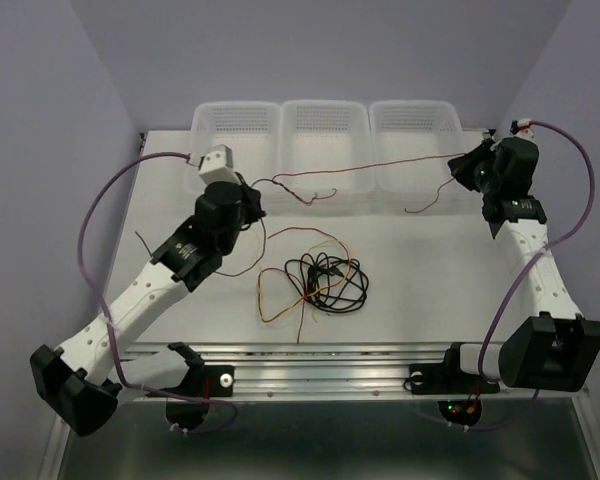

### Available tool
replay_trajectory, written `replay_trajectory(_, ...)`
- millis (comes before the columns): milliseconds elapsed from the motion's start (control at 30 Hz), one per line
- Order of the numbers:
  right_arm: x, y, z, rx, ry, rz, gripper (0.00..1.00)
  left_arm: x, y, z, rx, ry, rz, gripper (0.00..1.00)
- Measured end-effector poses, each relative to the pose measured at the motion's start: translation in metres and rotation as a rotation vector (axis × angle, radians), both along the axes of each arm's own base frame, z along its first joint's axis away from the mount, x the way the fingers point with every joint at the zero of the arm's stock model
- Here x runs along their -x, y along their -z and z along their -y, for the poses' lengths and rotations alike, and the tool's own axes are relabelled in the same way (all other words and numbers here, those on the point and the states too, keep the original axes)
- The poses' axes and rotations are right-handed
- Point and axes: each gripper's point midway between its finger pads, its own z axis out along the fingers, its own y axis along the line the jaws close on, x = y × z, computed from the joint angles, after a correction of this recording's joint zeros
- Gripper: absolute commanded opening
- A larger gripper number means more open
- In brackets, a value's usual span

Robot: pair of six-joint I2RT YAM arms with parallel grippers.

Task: Untangle the cables

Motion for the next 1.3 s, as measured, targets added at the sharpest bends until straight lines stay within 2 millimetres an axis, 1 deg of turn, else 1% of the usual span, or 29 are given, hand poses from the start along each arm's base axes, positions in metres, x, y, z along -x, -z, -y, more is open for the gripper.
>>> replay_trajectory(33,0.003,0.026,0.006,0.001,0.036,-0.062,0.01,-0.004,-0.008,-0.018,0.019,-0.050,0.012,0.00)
replay_trajectory(67,0.006,0.042,0.010,0.005,0.060,-0.100,0.01,-0.010,-0.018,-0.051,0.046,-0.144,0.025,0.00)
replay_trajectory(100,0.008,0.055,0.013,0.007,0.076,-0.129,0.01,-0.011,-0.021,-0.067,0.055,-0.190,0.026,0.00)
replay_trajectory(133,0.011,0.065,0.016,0.009,0.092,-0.151,0.01,-0.012,-0.022,-0.089,0.059,-0.253,0.024,0.00)
replay_trajectory(200,0.016,0.079,0.031,-0.002,0.140,-0.183,0.01,-0.011,-0.020,-0.112,0.062,-0.324,0.006,0.00)
replay_trajectory(267,0.022,0.088,0.052,-0.016,0.195,-0.199,0.01,-0.008,-0.014,-0.129,0.057,-0.373,-0.023,0.00)
replay_trajectory(333,0.029,0.094,0.079,-0.026,0.272,-0.210,0.01,-0.006,-0.008,-0.145,0.047,-0.420,-0.053,0.00)
replay_trajectory(367,0.031,0.096,0.087,-0.027,0.294,-0.213,0.01,-0.005,-0.007,-0.154,0.045,-0.449,-0.065,0.00)
replay_trajectory(400,0.036,0.098,0.099,-0.029,0.329,-0.218,0.01,-0.005,-0.008,-0.160,0.043,-0.468,-0.073,0.00)
replay_trajectory(433,0.040,0.101,0.108,-0.031,0.356,-0.223,0.01,-0.004,-0.010,-0.168,0.044,-0.496,-0.077,0.00)
replay_trajectory(500,0.045,0.107,0.120,-0.038,0.387,-0.234,0.01,-0.005,-0.021,-0.182,0.053,-0.541,-0.070,0.00)
replay_trajectory(667,0.055,0.122,0.134,-0.056,0.422,-0.265,0.01,-0.007,-0.053,-0.214,0.088,-0.649,-0.025,0.00)
replay_trajectory(733,0.056,0.125,0.134,-0.062,0.418,-0.270,0.01,-0.008,-0.057,-0.221,0.090,-0.674,-0.022,0.00)
replay_trajectory(900,0.056,0.125,0.133,-0.061,0.405,-0.270,0.01,-0.009,-0.058,-0.240,0.077,-0.735,-0.056,0.00)
replay_trajectory(1000,0.053,0.123,0.122,-0.068,0.334,-0.262,0.01,-0.010,-0.066,-0.243,0.087,-0.734,-0.047,0.00)
replay_trajectory(1067,0.050,0.120,0.113,-0.074,0.271,-0.244,0.01,-0.011,-0.072,-0.238,0.097,-0.698,-0.036,0.00)
replay_trajectory(1167,0.044,0.113,0.093,-0.069,0.163,-0.213,0.01,-0.015,-0.078,-0.226,0.119,-0.624,-0.020,0.00)
replay_trajectory(1200,0.041,0.110,0.081,-0.068,0.113,-0.204,0.01,-0.017,-0.078,-0.221,0.130,-0.597,-0.013,0.00)
replay_trajectory(1233,0.040,0.108,0.073,-0.067,0.081,-0.199,0.01,-0.017,-0.075,-0.215,0.141,-0.566,-0.012,0.00)
replay_trajectory(1300,0.036,0.097,0.056,-0.063,0.014,-0.178,0.01,-0.017,-0.065,-0.208,0.154,-0.528,-0.021,0.00)
